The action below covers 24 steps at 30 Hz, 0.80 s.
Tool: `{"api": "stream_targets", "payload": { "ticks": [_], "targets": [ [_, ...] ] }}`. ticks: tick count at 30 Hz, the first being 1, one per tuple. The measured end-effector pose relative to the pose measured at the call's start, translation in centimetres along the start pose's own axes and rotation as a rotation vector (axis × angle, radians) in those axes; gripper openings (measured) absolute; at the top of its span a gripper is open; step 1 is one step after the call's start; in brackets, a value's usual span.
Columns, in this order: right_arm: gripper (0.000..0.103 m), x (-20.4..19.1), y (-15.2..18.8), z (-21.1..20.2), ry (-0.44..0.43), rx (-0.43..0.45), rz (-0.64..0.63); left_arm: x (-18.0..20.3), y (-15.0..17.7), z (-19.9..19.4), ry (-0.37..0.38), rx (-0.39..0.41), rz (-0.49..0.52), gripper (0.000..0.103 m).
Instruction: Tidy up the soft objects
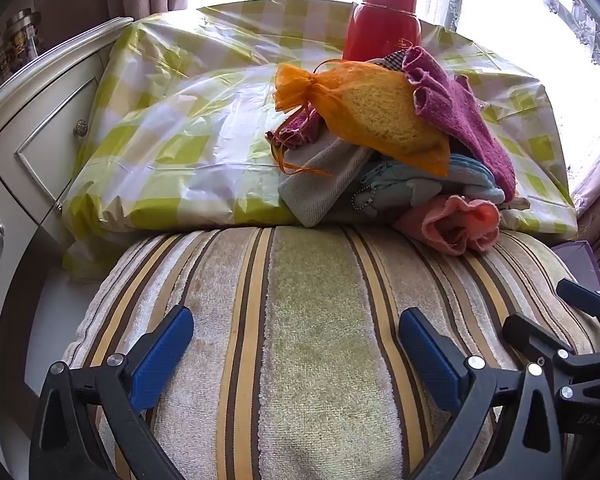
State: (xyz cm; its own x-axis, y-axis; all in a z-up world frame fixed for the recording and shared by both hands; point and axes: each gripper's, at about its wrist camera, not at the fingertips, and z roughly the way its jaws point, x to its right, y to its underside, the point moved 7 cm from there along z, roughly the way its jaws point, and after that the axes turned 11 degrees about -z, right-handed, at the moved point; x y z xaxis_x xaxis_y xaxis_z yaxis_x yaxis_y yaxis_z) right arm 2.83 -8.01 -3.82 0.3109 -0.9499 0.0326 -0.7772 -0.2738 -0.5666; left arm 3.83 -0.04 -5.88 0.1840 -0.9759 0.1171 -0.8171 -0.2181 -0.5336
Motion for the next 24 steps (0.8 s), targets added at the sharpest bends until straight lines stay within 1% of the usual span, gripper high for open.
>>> {"api": "stream_targets", "payload": {
  "ticks": [3,4,6,11,14,18,20,22,24],
  "targets": [
    [0.103,-0.03,0.03,-0.01,0.001,0.012,0.002,-0.03,0.00,0.06,0.002,-0.004,-0.002,0.103],
    [0.103,-0.09,0.00,0.03,0.005,0.014,0.001,0.54,0.21,0.04,-0.003,0.003,0.002,0.103],
    [0.103,-0.24,-0.11,0.16,0.015,0.011,-0.007,0.02,0.04,-0.02,0.000,-0.002,-0.004,0.103],
    [0.103,-0.26,-0.19,0.32,0.022,0.014,-0.004,0.18,-0.18,0.59,-0.005,0.005,-0.006,0.103],
    [0.103,-0.24,-0.19,0.35,0.028,0.016,-0.003,0.18,-0.11,0.57,0.002,-0.014,-0.015,0.103],
    [0.103,-0.20,-0.20,0.32,0.017,-0.003,0.001,0.20,-0.24,0.69,0.007,-0.008,-0.019,0.103],
    [0.103,-0.17,-0.19,0.30,0.006,-0.016,-0.002,0.27,-0.32,0.71,0.033,-0.010,-0.036,0.103],
    [0.103,-0.19,-0.10,0.32,-0.001,-0.024,-0.005,0.32,-0.43,0.77,0.029,0.002,-0.035,0.103],
    [0.103,-0.14,-0.15,0.41,-0.005,-0.036,0.000,0.23,-0.49,0.75,0.006,0.018,-0.018,0.103]
  ]
}}
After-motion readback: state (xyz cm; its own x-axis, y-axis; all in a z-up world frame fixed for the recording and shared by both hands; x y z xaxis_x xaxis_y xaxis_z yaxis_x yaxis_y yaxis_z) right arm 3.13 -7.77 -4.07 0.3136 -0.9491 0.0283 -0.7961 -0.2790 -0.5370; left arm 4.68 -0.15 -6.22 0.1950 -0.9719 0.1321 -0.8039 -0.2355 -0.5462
